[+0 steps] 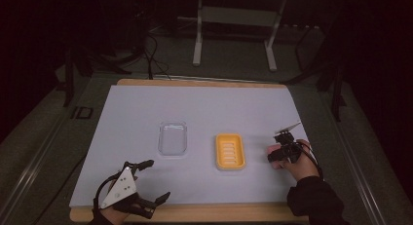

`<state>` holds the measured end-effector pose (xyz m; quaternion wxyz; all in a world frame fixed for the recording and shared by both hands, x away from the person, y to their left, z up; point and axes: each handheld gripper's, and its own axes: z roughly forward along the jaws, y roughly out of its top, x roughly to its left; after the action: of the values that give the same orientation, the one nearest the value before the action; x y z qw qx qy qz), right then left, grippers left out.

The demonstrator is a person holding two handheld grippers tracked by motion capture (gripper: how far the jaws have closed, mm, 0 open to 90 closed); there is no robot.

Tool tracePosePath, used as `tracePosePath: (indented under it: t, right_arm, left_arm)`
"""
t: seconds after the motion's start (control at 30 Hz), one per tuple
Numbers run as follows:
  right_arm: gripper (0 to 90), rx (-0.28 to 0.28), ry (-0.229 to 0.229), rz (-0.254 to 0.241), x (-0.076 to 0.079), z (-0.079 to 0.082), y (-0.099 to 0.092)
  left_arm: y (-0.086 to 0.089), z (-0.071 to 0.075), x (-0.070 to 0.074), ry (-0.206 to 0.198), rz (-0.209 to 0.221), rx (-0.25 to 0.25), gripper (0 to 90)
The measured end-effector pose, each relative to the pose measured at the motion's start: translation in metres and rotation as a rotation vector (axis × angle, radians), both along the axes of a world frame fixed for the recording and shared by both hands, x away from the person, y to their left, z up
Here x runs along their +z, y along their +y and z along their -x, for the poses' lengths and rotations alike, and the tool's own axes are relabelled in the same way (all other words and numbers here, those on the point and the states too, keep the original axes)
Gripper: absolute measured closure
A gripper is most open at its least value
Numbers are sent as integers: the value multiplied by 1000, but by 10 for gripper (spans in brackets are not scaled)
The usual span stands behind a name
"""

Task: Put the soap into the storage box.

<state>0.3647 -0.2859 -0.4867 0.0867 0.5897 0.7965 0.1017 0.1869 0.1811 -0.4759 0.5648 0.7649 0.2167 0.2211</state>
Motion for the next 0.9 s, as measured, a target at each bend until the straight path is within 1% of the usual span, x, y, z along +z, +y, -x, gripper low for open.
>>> tracePosePath:
  t: [0.1,0.17,0.23,0.27,0.4,0.5,0.6,0.67,0.7,0.8,0.83,0.9]
  right_arm:
    - [377,-18,-14,23,4,0,3]
    - [377,-39,-24,36,7,1,7]
    - [377,-63,-36,36,11,1,10]
    - [377,-69,-46,37,13,1,12]
    - [378,-90,-59,31,20,1,21]
    - [378,-97,-75,20,27,1,27]
    - [378,-96,-94,12,36,0,34]
    - [378,-92,-99,10,39,0,35]
    - [378,-93,-125,4,46,0,40]
    - [378,-96,-153,-2,55,0,45]
    - [378,-91,-161,5,58,1,48]
    - [378,-90,-177,-4,63,1,52]
  left_arm:
    - [0,0,0,-2,-1,1,6]
    - [0,0,0,-2,-1,3,6]
    - [0,0,0,-2,-1,4,5]
    - [0,0,0,-2,-1,4,6]
    - [0,0,0,-4,-1,3,6]
    - [0,0,0,-5,-1,2,5]
    - [0,0,0,-4,1,3,5]
    - [0,0,0,-4,1,4,6]
    - [0,0,0,-5,0,4,5]
    - [0,0,0,-5,0,3,6]
    - [0,0,0,-5,1,4,6]
    - [0,1,0,-6,1,4,5]
